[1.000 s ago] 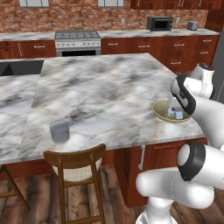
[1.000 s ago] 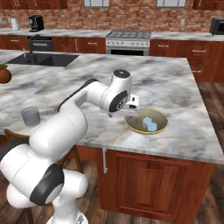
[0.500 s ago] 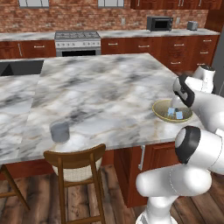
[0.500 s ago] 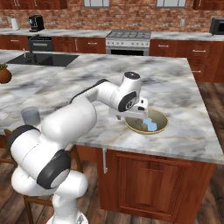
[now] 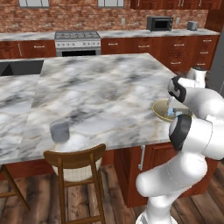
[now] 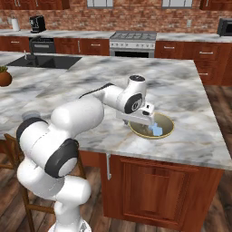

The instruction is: There are four ice cubes in the ice bowl. Place two ice cubes in each glass of water.

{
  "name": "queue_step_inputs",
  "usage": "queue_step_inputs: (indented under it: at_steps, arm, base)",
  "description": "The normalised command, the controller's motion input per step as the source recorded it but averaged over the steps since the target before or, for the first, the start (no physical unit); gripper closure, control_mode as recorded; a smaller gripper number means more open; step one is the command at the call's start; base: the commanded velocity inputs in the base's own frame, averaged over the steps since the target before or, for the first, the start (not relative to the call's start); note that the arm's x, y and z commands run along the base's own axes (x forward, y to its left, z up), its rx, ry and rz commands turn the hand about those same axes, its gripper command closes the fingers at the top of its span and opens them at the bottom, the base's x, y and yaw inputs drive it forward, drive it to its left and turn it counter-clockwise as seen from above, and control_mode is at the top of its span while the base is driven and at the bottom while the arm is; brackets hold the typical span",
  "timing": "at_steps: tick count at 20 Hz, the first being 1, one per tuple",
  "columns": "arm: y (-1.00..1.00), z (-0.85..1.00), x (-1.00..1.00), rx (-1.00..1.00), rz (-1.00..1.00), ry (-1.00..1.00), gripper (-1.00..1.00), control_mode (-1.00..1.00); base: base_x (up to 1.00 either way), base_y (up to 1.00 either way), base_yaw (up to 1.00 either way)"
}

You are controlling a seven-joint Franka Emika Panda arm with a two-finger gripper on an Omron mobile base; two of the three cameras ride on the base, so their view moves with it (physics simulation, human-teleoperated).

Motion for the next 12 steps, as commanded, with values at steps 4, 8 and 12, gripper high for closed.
queue_step_inputs:
  at_steps: [4,8,12]
  arm:
    - [-0.19,-0.01,0.24,0.03,-0.17,0.20,-1.00,-1.00]
    - [-0.17,-0.06,0.20,0.02,-0.14,0.20,-1.00,-1.00]
    - [-0.04,-0.47,0.33,0.00,-0.02,0.12,-1.00,-1.00]
  base:
    - [0.00,0.00,0.00]
    - [0.00,0.00,0.00]
    - [0.00,0.00,0.00]
